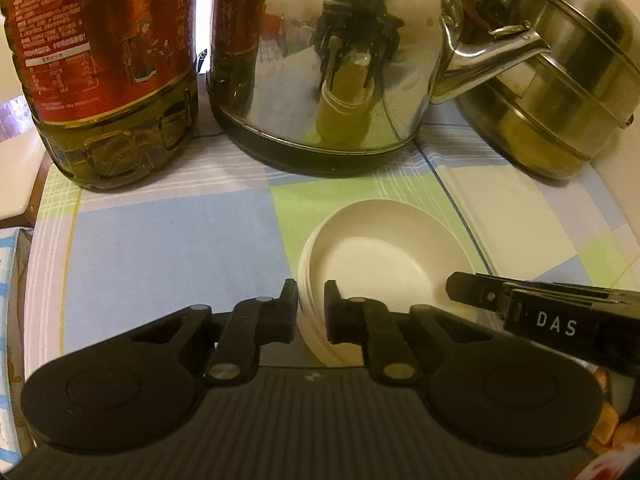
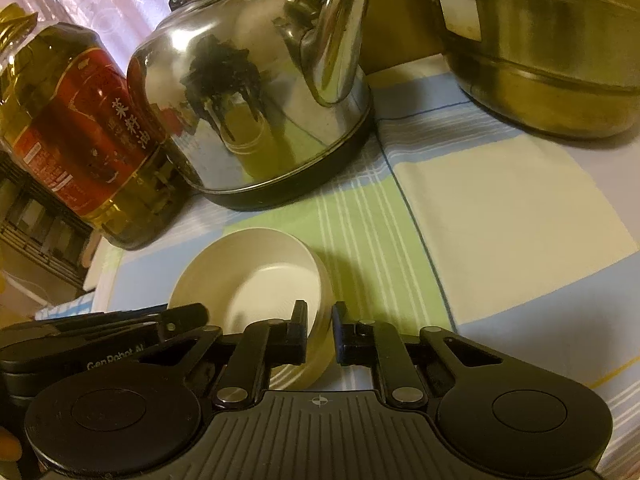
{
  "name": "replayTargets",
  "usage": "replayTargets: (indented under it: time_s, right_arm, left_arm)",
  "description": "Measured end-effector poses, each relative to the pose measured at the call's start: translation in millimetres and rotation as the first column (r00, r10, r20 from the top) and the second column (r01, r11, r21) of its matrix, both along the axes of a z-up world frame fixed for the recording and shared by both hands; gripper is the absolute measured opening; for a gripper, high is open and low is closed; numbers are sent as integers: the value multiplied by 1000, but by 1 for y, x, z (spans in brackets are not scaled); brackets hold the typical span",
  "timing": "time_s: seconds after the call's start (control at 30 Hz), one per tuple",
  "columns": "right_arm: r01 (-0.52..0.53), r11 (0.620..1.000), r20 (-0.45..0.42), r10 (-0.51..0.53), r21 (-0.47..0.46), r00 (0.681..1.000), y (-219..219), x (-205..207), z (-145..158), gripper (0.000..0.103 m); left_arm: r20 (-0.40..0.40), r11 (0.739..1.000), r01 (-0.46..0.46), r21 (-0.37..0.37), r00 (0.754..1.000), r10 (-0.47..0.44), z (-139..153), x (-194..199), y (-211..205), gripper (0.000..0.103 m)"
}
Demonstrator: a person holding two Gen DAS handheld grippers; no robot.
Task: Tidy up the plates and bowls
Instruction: 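Close the right tool on the cream bowls' rim and lift them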
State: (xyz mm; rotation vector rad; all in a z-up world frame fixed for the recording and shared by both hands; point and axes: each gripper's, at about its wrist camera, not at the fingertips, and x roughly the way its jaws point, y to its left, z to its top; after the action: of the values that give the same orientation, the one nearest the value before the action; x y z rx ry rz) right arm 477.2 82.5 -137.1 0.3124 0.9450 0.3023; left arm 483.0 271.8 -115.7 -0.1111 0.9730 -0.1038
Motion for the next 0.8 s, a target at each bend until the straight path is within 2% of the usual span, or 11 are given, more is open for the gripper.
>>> replayTargets:
  time_s: [0.17, 0.4, 0.8]
  right_arm:
    - [-1, 1000, 27, 1, 5, 1000, 1, -4, 8, 11]
    - [-15, 1000, 78, 13, 21, 997, 2, -13, 36, 11]
    - [-44, 996, 93, 37, 76, 995, -6, -67, 81, 11]
  left_arm:
    - [32, 1000, -7, 4, 999, 7, 9, -4, 3, 10]
    - [76, 1000, -28, -13, 997, 28, 33, -17, 9, 10]
    - [138, 998, -37, -60, 989, 45, 82, -79, 16, 10]
